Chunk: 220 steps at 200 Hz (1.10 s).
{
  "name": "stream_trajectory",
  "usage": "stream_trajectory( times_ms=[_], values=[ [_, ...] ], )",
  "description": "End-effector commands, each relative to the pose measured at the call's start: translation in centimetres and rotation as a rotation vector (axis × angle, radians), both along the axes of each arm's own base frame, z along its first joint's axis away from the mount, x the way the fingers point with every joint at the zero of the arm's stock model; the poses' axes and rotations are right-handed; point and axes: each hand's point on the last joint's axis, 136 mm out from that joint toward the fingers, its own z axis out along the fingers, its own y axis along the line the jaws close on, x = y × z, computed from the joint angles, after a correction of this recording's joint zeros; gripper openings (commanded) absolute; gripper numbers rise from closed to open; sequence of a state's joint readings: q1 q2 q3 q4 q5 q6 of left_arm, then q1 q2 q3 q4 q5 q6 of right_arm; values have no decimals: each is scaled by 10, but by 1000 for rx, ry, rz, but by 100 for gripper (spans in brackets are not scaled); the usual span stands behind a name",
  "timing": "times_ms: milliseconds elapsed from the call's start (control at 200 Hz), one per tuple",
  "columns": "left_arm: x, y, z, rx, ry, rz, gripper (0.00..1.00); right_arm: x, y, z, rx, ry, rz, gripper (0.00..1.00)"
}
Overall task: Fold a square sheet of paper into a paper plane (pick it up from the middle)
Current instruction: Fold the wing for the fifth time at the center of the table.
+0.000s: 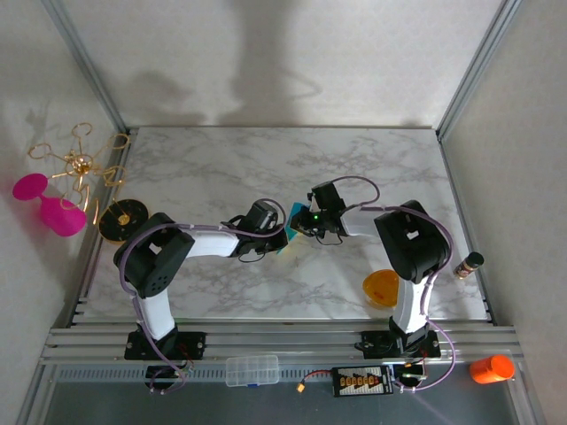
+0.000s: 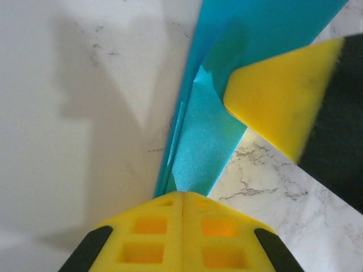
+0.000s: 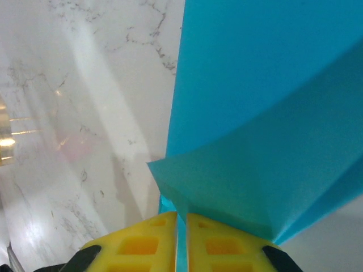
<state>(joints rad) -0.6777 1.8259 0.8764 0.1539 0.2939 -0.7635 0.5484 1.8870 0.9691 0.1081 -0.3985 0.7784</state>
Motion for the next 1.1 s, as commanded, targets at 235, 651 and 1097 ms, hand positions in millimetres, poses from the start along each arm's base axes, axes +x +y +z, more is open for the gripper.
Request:
stream_trajectory(
  times_ms=[235, 651, 1097],
  values=[
    [-13, 21, -24, 89, 56, 13, 0, -17, -5, 1, -42, -34, 40, 8],
    [-11, 21, -16, 86, 38, 15, 0, -25, -1, -35, -91, 84, 65, 7],
    [-31, 36, -45, 194, 112, -48, 0, 10, -20, -24, -131, 14, -3, 7]
  ],
)
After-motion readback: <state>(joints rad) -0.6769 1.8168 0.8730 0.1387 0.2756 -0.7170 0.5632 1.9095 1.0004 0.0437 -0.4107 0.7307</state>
